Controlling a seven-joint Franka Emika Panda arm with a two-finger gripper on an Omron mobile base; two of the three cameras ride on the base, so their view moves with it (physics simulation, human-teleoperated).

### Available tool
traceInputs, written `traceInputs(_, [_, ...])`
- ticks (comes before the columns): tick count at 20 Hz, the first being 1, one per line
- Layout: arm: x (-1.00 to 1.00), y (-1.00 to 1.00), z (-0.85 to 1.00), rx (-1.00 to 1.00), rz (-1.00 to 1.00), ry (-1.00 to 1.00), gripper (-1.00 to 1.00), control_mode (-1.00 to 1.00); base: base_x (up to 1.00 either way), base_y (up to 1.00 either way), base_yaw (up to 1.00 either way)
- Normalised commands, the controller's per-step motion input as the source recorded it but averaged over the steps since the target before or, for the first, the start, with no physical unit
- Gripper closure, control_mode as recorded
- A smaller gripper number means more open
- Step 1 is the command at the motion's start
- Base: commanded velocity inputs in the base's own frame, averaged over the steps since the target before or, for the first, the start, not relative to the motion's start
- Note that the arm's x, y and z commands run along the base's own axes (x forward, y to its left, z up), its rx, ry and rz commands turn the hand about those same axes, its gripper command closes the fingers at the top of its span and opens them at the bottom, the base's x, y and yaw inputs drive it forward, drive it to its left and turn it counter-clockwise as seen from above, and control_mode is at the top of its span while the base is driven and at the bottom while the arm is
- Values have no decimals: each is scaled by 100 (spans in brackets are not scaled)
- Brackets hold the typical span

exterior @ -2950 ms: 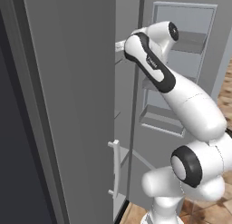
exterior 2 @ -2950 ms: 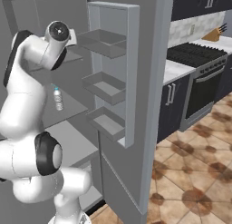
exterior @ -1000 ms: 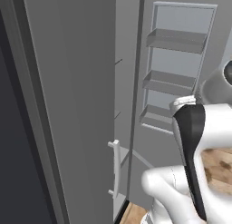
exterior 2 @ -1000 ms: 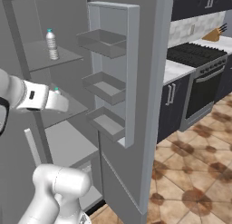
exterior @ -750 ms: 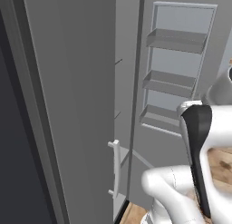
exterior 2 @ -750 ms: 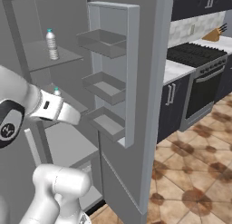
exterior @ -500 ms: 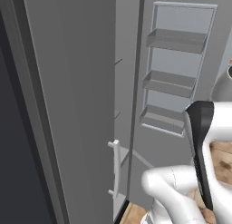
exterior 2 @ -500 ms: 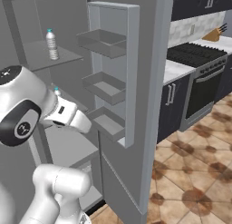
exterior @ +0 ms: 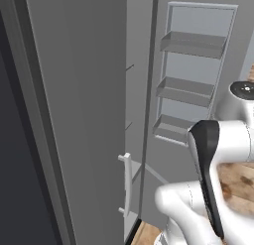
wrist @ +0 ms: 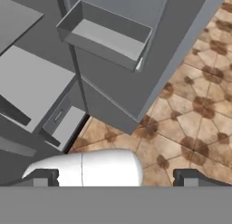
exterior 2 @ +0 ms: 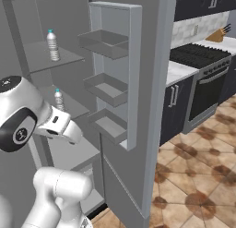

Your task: Take the bottled waters from the counter and place them in the freezer to freeze. Close the freezer door after placing the bottles.

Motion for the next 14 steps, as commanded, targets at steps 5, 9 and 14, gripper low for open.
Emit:
traceInputs(5, [0,59,-38,6,10,0,-100,-100,0,0,0])
traceInputs(9, [0,13,-16,0,2,3,-100,-100,0,0,0])
traceInputs(14, [0,0,0,0,0,0,-100,-100,0,0,0])
